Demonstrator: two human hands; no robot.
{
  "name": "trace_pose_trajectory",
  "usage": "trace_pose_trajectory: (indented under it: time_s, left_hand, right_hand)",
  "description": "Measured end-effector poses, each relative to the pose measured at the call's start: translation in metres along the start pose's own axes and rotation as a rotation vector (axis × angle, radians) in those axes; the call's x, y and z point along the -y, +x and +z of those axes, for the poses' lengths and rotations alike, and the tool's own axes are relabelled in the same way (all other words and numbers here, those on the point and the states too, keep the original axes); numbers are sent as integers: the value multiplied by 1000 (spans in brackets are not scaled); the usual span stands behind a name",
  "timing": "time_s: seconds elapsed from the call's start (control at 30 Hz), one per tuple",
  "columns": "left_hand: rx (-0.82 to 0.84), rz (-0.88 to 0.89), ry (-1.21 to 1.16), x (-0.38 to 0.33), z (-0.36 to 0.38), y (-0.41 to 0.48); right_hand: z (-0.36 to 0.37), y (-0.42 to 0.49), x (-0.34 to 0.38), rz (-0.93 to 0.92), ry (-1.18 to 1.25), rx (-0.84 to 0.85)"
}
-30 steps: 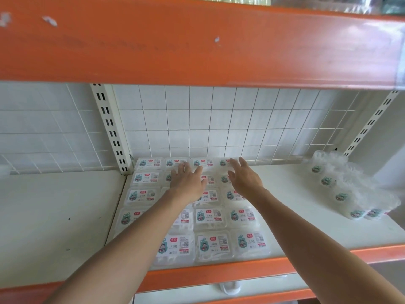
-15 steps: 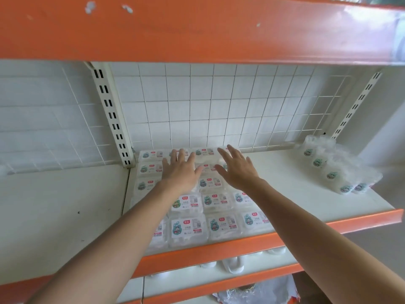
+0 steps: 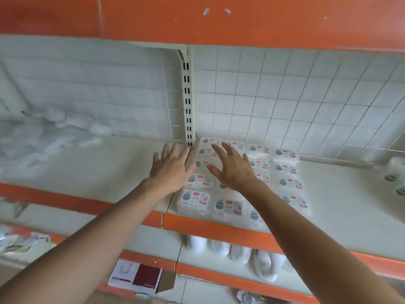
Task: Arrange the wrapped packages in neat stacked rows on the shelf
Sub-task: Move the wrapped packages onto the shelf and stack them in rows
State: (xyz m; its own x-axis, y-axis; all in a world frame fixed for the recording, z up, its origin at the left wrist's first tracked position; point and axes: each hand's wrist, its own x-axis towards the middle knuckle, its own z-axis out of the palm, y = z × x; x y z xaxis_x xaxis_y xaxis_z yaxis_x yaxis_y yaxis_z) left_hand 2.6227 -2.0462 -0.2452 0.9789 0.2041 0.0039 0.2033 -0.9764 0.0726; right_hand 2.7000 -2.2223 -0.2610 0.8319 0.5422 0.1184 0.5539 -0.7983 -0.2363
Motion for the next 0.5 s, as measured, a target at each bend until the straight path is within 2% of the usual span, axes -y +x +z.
trace_pose_trajectory:
  time_s: [0.23, 0.5]
  left_hand:
    - [-21, -177, -1, 70, 5, -32]
    - [-54, -253, -50, 188, 12, -31]
  right_hand:
    - [25, 17, 72, -165, 36, -6]
    - [66, 78, 173, -258, -47, 69]
